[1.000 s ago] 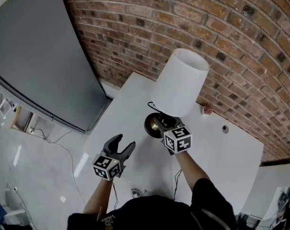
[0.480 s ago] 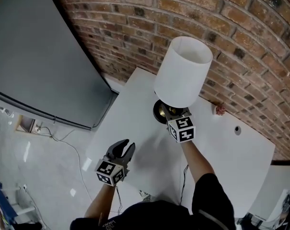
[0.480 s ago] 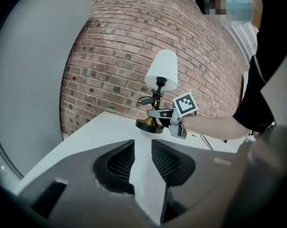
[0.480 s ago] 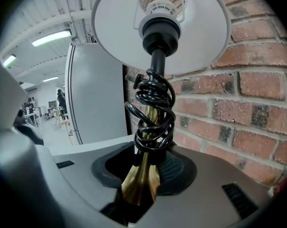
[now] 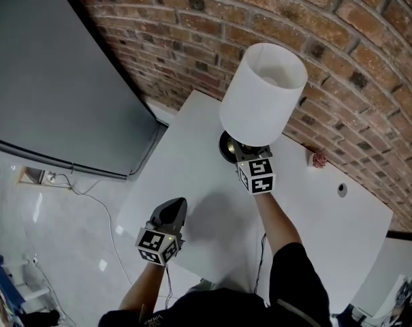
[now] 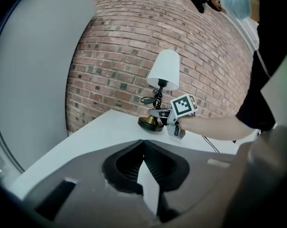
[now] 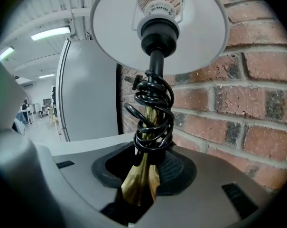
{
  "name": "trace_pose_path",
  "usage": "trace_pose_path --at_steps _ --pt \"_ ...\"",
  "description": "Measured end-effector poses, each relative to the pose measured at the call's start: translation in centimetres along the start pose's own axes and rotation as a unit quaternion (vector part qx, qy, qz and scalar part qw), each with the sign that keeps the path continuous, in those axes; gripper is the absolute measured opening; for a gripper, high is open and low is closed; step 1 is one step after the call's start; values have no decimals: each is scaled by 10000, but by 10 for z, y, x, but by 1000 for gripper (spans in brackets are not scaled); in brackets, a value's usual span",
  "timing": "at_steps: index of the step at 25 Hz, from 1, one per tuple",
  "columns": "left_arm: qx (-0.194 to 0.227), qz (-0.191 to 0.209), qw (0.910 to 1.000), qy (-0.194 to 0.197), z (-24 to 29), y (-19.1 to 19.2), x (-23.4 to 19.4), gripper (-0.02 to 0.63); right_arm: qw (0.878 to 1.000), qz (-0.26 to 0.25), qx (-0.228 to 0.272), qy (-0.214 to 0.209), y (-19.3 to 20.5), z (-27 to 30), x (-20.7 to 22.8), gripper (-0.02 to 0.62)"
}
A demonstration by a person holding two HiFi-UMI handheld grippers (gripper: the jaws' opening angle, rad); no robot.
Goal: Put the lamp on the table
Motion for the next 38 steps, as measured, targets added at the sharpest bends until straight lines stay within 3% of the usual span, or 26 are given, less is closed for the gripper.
trace_pose_path --at_steps 19,25,28,38 --pt "-226 -158 9996 107 16 21 -5 8 9984 -199 471 258 16 20 4 130" --pt "-178 -184 9996 142 14 17 -1 8 9984 -196 466 261 18 18 2 135" --pt "-127 -168 9996 163 10 13 0 8 9988 -89 301 373 23 13 3 169" --pt "21 -149 9999 74 -16 18 3 8 9977 24 245 639 31 -32 -1 162"
Point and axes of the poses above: the fingertips, and each gripper's own axes: z forward along the fingers, x to its right, y out of its underside, the point moved 6 cm from there along -z, backward along the fingers, and after that the axes turned 5 degrees about y, right-handed, at the moved point
